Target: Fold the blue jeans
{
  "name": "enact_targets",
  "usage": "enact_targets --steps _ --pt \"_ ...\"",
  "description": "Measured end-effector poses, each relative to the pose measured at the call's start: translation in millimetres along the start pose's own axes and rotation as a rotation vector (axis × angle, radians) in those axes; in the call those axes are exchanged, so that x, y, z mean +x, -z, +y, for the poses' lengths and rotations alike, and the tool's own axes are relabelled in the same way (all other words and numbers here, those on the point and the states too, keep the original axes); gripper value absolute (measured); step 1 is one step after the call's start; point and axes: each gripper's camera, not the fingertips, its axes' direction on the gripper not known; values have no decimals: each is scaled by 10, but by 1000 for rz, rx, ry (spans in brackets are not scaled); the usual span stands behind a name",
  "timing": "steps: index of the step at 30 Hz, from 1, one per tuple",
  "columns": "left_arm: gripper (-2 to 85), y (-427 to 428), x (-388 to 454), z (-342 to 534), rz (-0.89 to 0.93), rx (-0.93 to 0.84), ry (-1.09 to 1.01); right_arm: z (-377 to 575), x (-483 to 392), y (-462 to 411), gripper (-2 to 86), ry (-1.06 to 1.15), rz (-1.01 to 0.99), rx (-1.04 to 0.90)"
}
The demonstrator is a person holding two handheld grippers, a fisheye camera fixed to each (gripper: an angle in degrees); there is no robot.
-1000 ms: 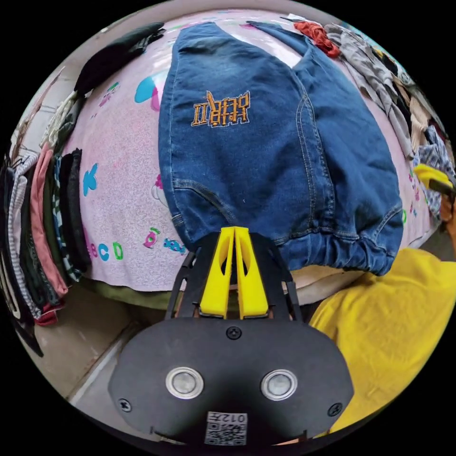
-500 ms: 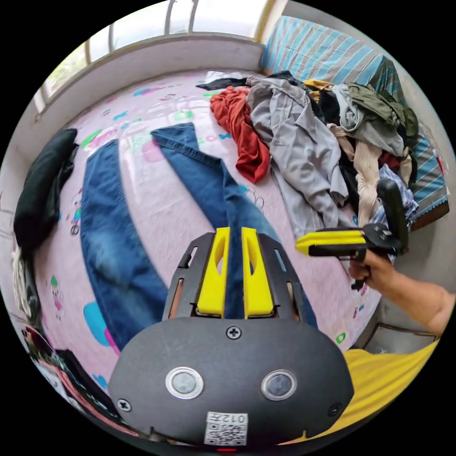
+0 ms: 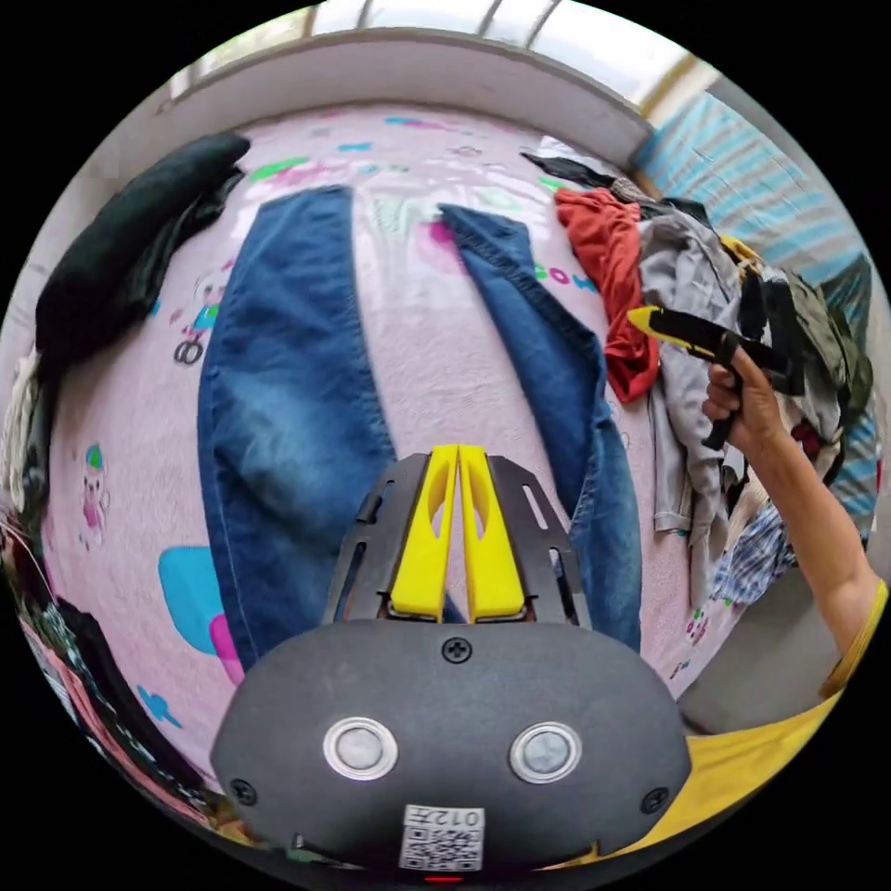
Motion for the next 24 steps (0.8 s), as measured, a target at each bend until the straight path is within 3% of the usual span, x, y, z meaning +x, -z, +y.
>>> enact_targets --steps 3,8,13,15,18,24 --pt "22 101 139 169 81 40 -113 -541 -117 -240 68 -103 9 -9" --pt "57 -223 732 351 82 -126 -335 -991 -388 -642 95 -313 19 -42" --pt "47 -512 1008 586 63 -218 -397 -995 -1043 -737 41 -166 244 -39" --pt "27 -622 1073 661 13 -247 -431 -960 -1212 -748 21 -105 222 -67" --pt "11 -614 1011 702 63 -229 -393 -935 -1211 -450 9 -188 91 -29" --pt "9 -387 436 837 214 -81 -143 -1013 -1259 877 3 -232 136 146"
